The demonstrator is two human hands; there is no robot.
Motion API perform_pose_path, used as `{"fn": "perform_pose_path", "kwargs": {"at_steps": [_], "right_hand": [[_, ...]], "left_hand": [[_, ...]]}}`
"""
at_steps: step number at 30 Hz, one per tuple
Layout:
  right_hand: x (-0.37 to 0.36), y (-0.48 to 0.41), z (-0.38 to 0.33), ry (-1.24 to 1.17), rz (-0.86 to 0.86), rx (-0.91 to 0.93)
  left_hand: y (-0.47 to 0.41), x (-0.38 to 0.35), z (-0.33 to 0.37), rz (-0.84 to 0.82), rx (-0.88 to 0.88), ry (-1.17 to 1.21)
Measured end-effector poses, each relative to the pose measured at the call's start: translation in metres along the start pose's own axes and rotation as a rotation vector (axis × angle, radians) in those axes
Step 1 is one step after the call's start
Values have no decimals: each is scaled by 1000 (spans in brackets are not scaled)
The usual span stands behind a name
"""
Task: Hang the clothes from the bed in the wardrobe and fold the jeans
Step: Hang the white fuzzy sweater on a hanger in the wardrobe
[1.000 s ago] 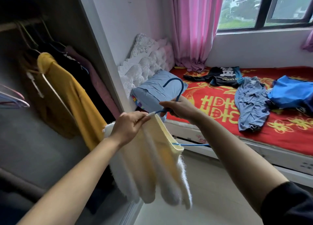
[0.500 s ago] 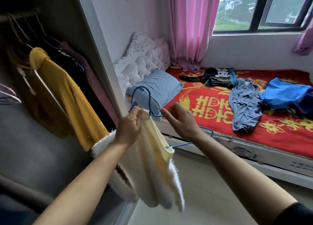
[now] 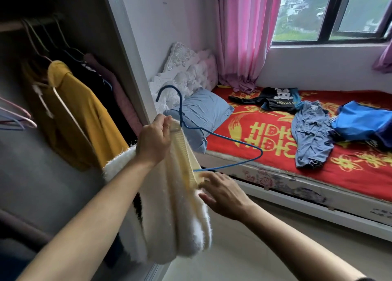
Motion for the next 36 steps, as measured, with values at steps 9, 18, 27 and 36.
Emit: {"fn": "perform_pose_path", "kwargs": {"at_steps": [9, 18, 27, 36], "right_hand": [[17, -2, 14, -262, -106, -153], [65, 27, 66, -271, 245, -291], [75, 39, 75, -275, 412, -313], [85, 19, 72, -160, 227, -10]], "left_hand": [[-3, 34, -25, 73, -18, -37], [9, 47, -79, 120, 38, -108], [9, 46, -99, 172, 105, -104], [7, 38, -82, 61, -56, -173]]}}
Point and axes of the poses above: each hand's wrist, its own y-axis away from the middle knuckle, its own x-axis out of the back of the hand, z = x × y, the point moved 9 cm from there along -y, towards the middle knuckle, and after that the axes turned 6 degrees about y, right-handed, at the moved point
